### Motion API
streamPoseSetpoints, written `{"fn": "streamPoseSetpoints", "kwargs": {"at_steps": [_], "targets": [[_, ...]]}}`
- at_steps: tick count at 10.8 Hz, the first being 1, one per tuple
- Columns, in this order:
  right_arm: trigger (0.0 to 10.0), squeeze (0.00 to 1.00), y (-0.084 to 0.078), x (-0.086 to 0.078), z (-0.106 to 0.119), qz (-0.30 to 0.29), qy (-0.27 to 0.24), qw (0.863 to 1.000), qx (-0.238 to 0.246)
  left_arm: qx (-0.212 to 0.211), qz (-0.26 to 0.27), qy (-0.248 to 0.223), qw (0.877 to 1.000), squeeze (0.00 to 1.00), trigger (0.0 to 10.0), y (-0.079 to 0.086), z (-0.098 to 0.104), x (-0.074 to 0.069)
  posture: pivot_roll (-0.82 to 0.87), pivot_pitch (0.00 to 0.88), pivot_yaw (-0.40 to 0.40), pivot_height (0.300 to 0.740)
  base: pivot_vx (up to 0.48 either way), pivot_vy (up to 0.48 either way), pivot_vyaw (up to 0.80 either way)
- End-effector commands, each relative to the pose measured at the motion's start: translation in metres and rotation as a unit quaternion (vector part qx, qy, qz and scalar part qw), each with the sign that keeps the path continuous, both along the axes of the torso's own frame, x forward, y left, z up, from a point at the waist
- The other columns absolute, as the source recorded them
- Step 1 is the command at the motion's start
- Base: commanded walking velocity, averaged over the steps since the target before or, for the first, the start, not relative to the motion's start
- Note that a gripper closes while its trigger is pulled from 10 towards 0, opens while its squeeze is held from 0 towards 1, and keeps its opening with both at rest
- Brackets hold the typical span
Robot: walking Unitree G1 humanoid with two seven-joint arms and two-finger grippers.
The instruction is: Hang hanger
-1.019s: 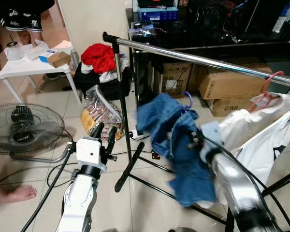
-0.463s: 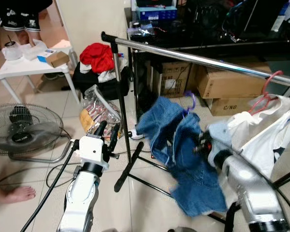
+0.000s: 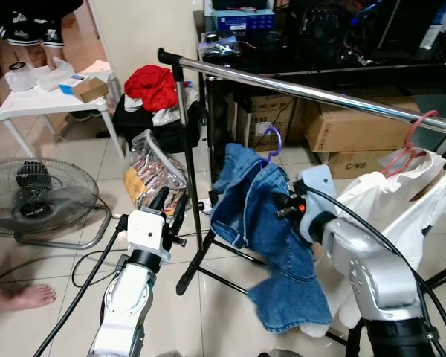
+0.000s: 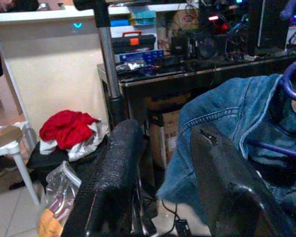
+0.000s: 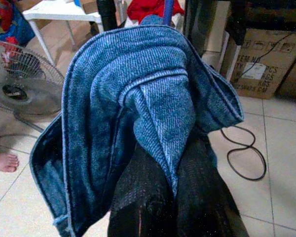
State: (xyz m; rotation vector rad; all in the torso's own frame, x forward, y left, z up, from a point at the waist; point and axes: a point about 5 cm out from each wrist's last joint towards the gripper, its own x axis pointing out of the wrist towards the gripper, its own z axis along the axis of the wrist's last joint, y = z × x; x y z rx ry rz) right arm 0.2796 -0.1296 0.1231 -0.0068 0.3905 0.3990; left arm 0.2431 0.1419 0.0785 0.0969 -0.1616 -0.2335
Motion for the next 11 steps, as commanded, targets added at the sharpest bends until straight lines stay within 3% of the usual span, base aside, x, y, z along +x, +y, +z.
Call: {"fn": "streamPoseSetpoints", "kwargs": {"at_steps": [1,4,7,11], "targets": [[10.0,0.00,0.001,0.005,0.011,-0.004,-0.020,1.000,0.000,0.011,-0.007,-0.006,1.000,0.00,10.0,-0.002,0.002,0.002,-0.03,0.000,0.014,0.740,0.000,0.000,0.00],[10.0,0.00,0.017,0.032,0.037,-0.026,-0.065,0.997,0.039,0.048,-0.025,-0.016,0.998,0.00,10.0,0.000,0.004,0.003,-0.02,0.000,0.015,0.740,0.000,0.000,0.00],[10.0,0.00,0.032,0.044,0.048,-0.034,-0.088,0.995,0.038,0.054,-0.033,-0.017,0.998,0.00,10.0,-0.002,0.004,0.000,-0.01,0.000,0.020,0.740,0.000,0.000,0.00],[10.0,0.00,0.032,0.060,0.063,-0.088,-0.102,0.990,0.051,0.056,-0.036,-0.018,0.998,0.00,10.0,-0.002,0.004,0.000,0.00,0.000,0.020,0.740,0.000,0.000,0.00]]}}
